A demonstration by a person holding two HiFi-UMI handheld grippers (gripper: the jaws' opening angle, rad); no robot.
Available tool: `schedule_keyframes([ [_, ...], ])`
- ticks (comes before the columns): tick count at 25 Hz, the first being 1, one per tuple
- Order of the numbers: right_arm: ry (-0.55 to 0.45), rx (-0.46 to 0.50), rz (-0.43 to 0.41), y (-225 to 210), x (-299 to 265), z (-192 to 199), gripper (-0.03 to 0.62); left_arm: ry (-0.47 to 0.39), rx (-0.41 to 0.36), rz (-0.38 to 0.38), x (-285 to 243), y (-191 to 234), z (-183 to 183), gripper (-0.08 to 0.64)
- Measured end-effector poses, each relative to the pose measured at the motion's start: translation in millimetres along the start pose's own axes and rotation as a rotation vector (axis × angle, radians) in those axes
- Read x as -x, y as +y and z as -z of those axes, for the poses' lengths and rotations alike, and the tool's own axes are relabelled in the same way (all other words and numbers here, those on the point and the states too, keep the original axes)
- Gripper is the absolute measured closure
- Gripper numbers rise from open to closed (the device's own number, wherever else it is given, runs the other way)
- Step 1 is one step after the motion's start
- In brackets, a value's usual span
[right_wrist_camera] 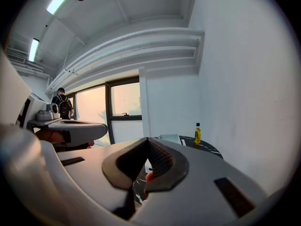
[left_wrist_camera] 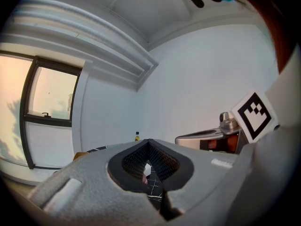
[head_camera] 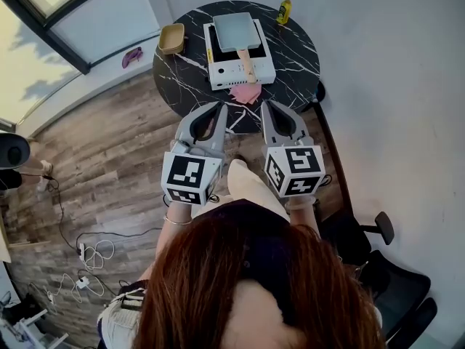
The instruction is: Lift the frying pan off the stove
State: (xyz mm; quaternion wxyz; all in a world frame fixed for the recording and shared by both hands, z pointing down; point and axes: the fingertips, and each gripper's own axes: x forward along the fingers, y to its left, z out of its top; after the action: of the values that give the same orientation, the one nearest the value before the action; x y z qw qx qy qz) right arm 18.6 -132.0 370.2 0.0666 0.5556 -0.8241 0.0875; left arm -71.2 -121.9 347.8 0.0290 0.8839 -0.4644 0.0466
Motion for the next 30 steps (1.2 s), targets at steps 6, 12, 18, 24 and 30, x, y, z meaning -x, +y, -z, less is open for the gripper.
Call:
schedule_keyframes([
  [6, 0.013, 0.0, -0.006, -10.8, -28.2, -3.4, 0.583, 0.006, 0.002, -0.005, -23.6, 15.7, -1.7, 0.548],
  [12, 0.031, -0.006, -0.015, -20.4, -53.5, -5.8, 0.583, 0.013, 0.006, -0.013, -43.6, 31.6, -4.1, 0.548],
  [18, 0.045, -0.011, -0.026, -32.1, -78.5, -8.9, 0.583, 0.018, 0.007, -0.022, -64.9, 45.8, -6.2, 0.548],
  [24, 0.068, -0.011, -0.047, -44.6, -100.0, -8.5, 0.573, 0.025, 0.007, -0.034, -85.1, 55.2, -6.6, 0.548],
  [30, 0.101, -0.019, -0.061, -60.6, -118.8, -4.3, 0.558, 0.038, 0.014, -0.044, -106.4, 61.3, -4.3, 0.548],
])
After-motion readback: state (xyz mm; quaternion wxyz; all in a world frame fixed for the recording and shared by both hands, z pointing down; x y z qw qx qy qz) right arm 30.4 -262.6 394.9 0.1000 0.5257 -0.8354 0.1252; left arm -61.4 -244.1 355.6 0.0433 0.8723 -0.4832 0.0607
